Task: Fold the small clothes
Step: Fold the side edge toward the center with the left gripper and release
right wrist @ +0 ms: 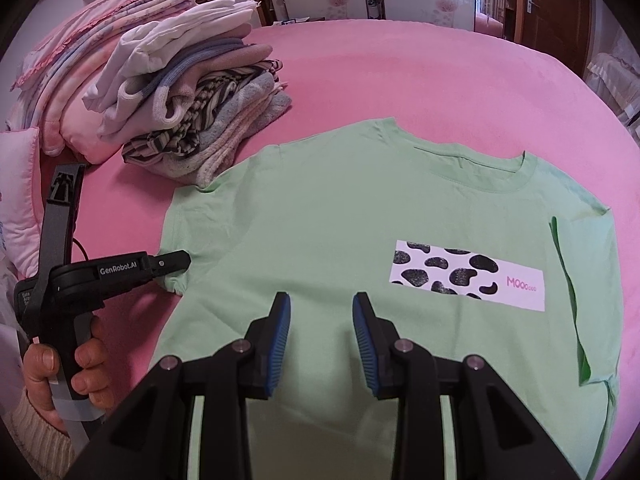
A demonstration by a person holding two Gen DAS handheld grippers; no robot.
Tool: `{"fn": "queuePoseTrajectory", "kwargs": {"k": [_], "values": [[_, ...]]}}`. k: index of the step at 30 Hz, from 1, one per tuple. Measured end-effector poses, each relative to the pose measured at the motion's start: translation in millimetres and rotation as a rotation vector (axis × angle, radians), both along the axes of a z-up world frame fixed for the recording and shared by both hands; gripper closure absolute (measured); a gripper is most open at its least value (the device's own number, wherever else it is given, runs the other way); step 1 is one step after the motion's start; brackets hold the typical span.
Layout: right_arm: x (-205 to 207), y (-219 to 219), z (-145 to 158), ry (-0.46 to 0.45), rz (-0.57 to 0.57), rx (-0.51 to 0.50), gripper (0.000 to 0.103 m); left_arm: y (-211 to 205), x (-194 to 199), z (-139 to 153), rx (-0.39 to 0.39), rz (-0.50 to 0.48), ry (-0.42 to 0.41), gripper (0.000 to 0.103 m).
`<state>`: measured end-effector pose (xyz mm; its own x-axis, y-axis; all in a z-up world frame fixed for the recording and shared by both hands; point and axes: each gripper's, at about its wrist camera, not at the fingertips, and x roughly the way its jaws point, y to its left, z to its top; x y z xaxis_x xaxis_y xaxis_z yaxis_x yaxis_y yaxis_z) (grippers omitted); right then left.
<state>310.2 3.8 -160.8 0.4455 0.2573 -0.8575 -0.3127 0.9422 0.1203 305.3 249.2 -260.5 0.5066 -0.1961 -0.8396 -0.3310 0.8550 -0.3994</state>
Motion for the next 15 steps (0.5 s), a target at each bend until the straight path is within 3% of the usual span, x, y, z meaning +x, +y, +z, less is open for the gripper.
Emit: {"fn": "queuePoseTrajectory", "kwargs": {"k": [9, 15], "values": [[-6, -22, 1, 0.012, -0.03, 0.018, 0.071, -54, 0, 53, 0.229, -0.083, -0.13, 0.097], [-8, -44, 2, 0.022, -0.076, 0.031, 0.071, -117, 5, 71, 0.441, -0.278, -0.199, 0.097]]}}
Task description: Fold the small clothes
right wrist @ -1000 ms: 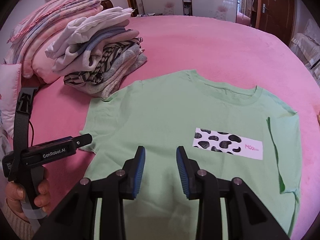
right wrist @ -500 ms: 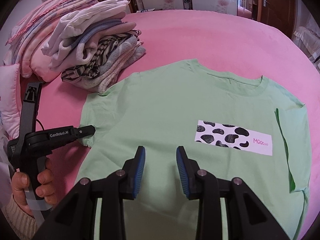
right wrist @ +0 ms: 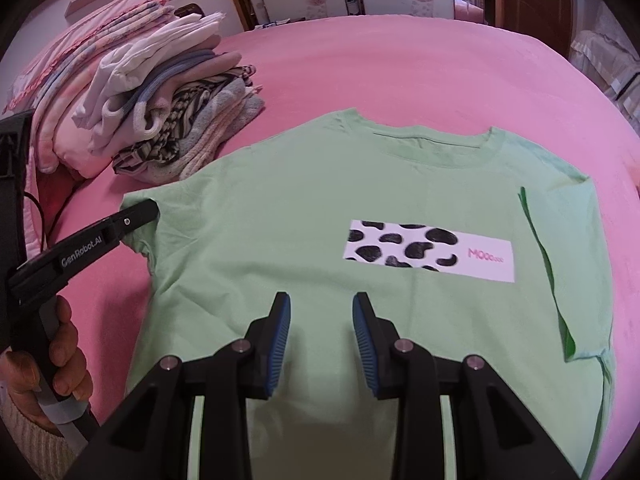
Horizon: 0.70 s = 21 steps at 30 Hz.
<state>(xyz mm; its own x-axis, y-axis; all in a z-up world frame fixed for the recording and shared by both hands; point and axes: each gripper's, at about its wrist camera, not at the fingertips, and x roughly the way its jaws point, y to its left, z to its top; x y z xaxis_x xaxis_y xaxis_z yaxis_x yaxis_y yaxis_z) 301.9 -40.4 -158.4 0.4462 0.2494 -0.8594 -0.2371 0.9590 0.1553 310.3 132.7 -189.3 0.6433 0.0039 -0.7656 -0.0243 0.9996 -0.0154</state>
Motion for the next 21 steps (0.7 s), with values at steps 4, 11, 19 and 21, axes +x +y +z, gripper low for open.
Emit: {"fn": "queuePoseTrajectory", "kwargs": {"k": [4, 11, 19, 21], "values": [[3, -20, 2, 0.001, -0.043, -0.004, 0.071, -44, -7, -13, 0.149, -0.17, -0.001, 0.097], [15, -56, 3, 0.007, -0.122, -0.028, 0.07, -78, -2, -50, 0.12, -0.277, 0.12, 0.086], [24, -61, -5, 0.021, -0.12, -0.041, 0.07, -56, -16, -40, -0.024, -0.239, 0.1, 0.055], [25, -53, -5, 0.021, -0.093, -0.039, 0.07, -41, -28, -30, -0.099, -0.211, 0.081, 0.055]]}}
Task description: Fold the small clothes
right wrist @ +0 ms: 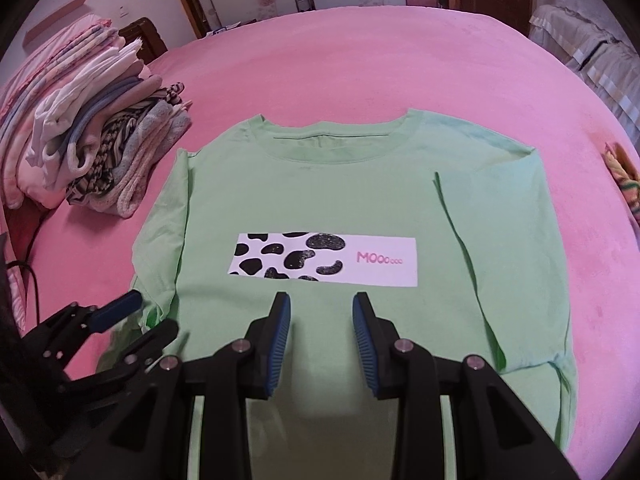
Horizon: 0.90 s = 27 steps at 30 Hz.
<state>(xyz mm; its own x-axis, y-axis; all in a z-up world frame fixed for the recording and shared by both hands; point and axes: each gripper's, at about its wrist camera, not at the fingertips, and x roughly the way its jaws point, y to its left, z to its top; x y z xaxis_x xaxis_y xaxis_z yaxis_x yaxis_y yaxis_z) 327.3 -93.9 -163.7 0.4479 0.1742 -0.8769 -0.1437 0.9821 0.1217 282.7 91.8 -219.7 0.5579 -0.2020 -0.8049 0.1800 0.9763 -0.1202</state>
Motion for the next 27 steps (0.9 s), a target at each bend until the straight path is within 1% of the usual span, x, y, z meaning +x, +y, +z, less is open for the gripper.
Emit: {"fn": "queuePoseTrajectory", "kwargs": {"k": [3, 5, 6, 9, 11, 14, 16, 18, 21, 23, 27], "values": [[3, 20, 4, -0.015, 0.077, 0.015, 0.071, 35, -18, 13, -0.118, 0.081, -0.019, 0.055], [4, 39, 10, -0.039, 0.149, 0.005, 0.071, 51, -34, 21, -0.163, 0.145, -0.015, 0.054], [5, 50, 14, -0.056, 0.191, -0.003, 0.071, 66, -42, 20, -0.188, 0.2, -0.002, 0.054], [6, 84, 22, -0.102, 0.307, -0.02, 0.071, 93, -53, 9, -0.222, 0.303, 0.05, 0.054], [8, 108, 23, -0.116, 0.382, -0.027, 0.071, 100, -57, 0, -0.203, 0.343, 0.074, 0.054], [14, 143, 15, -0.098, 0.456, -0.057, 0.071, 101, -58, -15, -0.138, 0.39, 0.128, 0.054], [17, 161, 6, -0.083, 0.486, -0.094, 0.071, 102, -55, -21, -0.133, 0.411, 0.148, 0.054], [21, 176, -6, -0.065, 0.514, -0.129, 0.071, 104, -48, -23, -0.118, 0.427, 0.156, 0.054], [26, 193, -22, -0.03, 0.535, -0.163, 0.071, 107, -33, -20, -0.057, 0.459, 0.143, 0.054], [30, 199, -30, -0.013, 0.54, -0.173, 0.07, 114, -26, -18, -0.05, 0.476, 0.142, 0.054], [36, 209, -42, 0.004, 0.568, -0.189, 0.07, 132, -20, -16, -0.094, 0.517, 0.128, 0.054]]}}
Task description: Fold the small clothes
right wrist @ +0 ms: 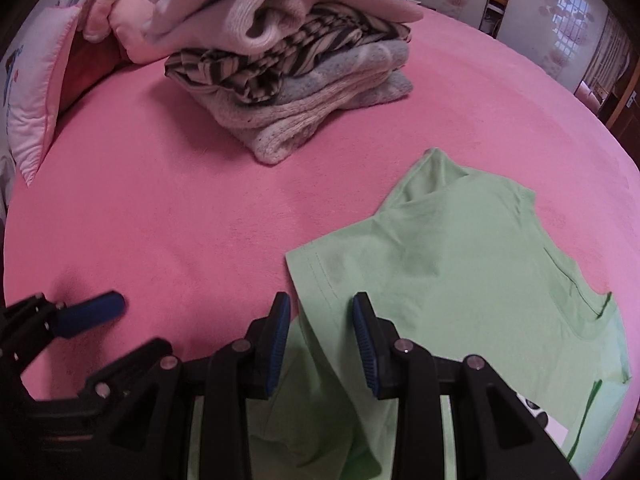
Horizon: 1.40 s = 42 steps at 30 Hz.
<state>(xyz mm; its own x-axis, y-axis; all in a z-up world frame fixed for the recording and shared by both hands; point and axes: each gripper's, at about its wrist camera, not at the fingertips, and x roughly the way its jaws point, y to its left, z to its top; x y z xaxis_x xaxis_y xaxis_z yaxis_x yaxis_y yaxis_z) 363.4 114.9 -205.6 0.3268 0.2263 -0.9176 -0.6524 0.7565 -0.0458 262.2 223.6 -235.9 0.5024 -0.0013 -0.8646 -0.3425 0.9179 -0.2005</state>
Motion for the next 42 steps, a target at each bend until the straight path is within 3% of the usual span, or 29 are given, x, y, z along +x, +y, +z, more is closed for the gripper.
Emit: {"fn": "queuePoseTrajectory", "kwargs": {"k": [3, 7, 8, 9, 10, 14, 19, 25, 28, 33, 42], "values": [[2, 9, -10, 0.019, 0.033, -0.04, 0.064, 8, -3, 1, -0.027, 0.023, -0.006, 0.054], [2, 16, -15, -0.027, 0.068, -0.077, 0.062, 12, -6, -3, -0.062, 0.035, 0.0, 0.054], [2, 16, -15, -0.029, 0.069, -0.075, 0.063, 11, -5, -4, -0.063, 0.036, 0.003, 0.054], [3, 14, -15, -0.033, 0.061, -0.067, 0.077, 11, -6, -5, -0.063, 0.036, 0.007, 0.054], [5, 11, -12, -0.033, 0.047, -0.054, 0.084, 10, -6, -6, -0.063, 0.034, 0.008, 0.054], [13, -20, 6, -0.02, -0.061, 0.091, 0.09, 4, -7, -8, -0.053, 0.018, 0.008, 0.054], [17, -74, 20, -0.04, -0.234, 0.184, 0.09, -7, -9, -8, -0.045, -0.008, 0.011, 0.054], [25, -129, 10, 0.044, -0.427, 0.17, 0.09, -24, -15, -4, -0.029, -0.07, 0.014, 0.054], [27, -138, 9, 0.084, -0.444, 0.187, 0.087, -35, -19, -2, -0.004, -0.109, 0.014, 0.054], [33, -122, 24, 0.05, -0.377, 0.239, 0.052, -54, -20, -2, 0.008, -0.186, 0.026, 0.054], [75, -91, 24, 0.104, -0.309, 0.283, 0.051, -71, -15, -5, 0.026, -0.262, 0.03, 0.054]]}}
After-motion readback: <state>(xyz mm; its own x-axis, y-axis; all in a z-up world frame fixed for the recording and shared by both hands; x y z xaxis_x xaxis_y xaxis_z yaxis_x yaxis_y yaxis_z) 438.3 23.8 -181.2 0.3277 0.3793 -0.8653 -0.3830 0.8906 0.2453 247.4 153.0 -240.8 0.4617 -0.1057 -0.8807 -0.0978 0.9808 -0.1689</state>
